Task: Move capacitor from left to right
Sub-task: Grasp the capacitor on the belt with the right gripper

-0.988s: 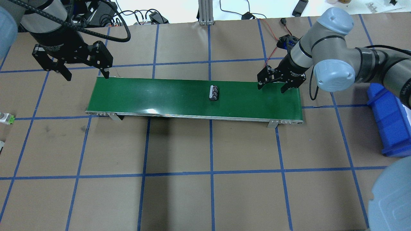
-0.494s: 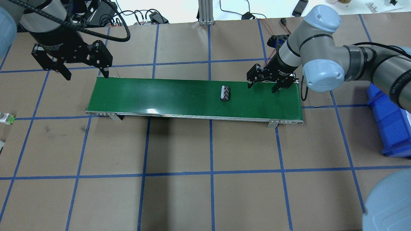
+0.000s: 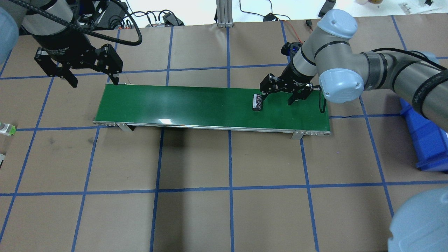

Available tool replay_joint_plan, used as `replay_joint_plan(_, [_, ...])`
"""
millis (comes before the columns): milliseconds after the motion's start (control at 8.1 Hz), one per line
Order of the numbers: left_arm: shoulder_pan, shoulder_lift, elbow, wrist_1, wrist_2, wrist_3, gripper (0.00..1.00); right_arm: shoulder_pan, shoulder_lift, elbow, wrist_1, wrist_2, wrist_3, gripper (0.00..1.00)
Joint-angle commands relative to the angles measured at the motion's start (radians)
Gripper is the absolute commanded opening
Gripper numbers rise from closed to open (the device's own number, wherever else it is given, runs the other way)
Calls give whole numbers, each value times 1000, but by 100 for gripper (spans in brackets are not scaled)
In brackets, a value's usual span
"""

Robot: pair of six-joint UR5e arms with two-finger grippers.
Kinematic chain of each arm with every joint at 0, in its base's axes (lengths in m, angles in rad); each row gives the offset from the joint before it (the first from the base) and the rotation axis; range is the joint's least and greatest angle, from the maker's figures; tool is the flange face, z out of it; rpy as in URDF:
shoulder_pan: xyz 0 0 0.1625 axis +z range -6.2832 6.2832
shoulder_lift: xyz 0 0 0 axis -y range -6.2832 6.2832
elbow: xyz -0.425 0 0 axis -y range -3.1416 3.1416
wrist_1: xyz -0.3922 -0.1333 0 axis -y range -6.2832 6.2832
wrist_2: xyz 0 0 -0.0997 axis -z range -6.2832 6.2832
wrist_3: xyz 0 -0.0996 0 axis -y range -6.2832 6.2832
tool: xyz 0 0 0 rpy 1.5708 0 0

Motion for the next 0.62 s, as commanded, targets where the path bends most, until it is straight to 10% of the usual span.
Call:
replay_joint_plan(0, [0, 1, 1, 0, 1, 2, 100, 2, 5, 0, 2, -33, -1, 100])
replay_joint_plan(494, [2, 1, 1, 0, 1, 3, 100, 2, 20, 0, 3, -80, -17, 87])
